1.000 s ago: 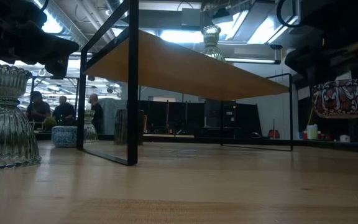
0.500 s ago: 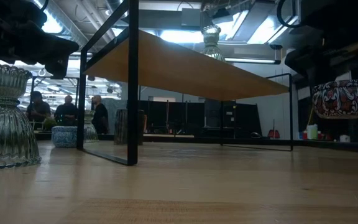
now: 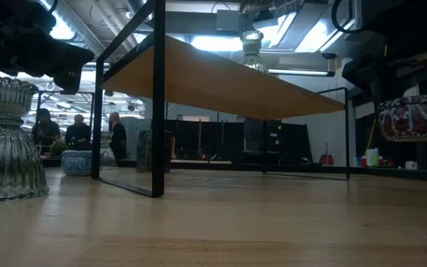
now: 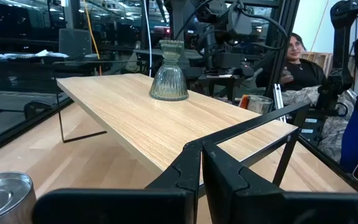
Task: Pick & Place candle stick holders
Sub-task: Put the black patterned scented candle on the shelf
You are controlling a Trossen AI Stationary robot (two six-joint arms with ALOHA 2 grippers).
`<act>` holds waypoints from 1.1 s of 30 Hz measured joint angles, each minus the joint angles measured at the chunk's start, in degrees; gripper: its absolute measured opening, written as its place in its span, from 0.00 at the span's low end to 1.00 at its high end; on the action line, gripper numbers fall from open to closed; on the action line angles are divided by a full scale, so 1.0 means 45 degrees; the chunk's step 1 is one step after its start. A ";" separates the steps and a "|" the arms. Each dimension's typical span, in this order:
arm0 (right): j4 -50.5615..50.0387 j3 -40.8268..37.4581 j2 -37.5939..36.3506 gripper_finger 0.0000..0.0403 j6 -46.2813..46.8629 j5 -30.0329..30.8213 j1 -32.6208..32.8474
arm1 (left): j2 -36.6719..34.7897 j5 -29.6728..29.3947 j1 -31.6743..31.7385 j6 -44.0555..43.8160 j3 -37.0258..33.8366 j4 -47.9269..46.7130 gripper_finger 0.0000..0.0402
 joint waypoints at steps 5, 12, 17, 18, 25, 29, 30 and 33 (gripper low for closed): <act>-0.1065 0.0673 -0.0010 0.76 0.0045 -0.0010 -0.0109 | 0.0000 0.0004 -0.0001 0.0002 -0.0005 0.0000 0.03; -0.3293 0.2130 -0.0019 0.76 0.0018 -0.0012 -0.0574 | 0.0000 0.0004 0.0004 0.0005 -0.0005 -0.0005 0.03; -0.4830 0.3474 -0.0024 0.76 -0.0019 -0.0049 -0.1142 | 0.0000 0.0002 -0.0001 0.0002 0.0000 0.0000 0.03; -0.4985 0.3711 -0.0024 0.76 -0.0111 -0.0053 -0.1283 | 0.0000 0.0002 0.0002 0.0002 -0.0002 -0.0003 0.03; -0.6062 0.4890 -0.0024 0.76 -0.0358 -0.0193 -0.2338 | 0.0000 0.0004 -0.0001 0.0000 -0.0002 0.0000 0.03; -0.6712 0.5415 -0.0024 0.76 -0.0709 -0.0191 -0.3238 | 0.0000 0.0004 0.0004 0.0005 -0.0005 0.0000 0.03; -0.6861 0.5570 -0.0024 0.76 -0.0869 -0.0189 -0.3494 | 0.0000 0.0004 -0.0001 0.0000 0.0000 0.0000 0.03; -0.6987 0.5932 -0.0005 0.76 -0.1366 -0.0152 -0.4285 | 0.0000 0.0002 -0.0001 0.0001 -0.0002 0.0000 0.03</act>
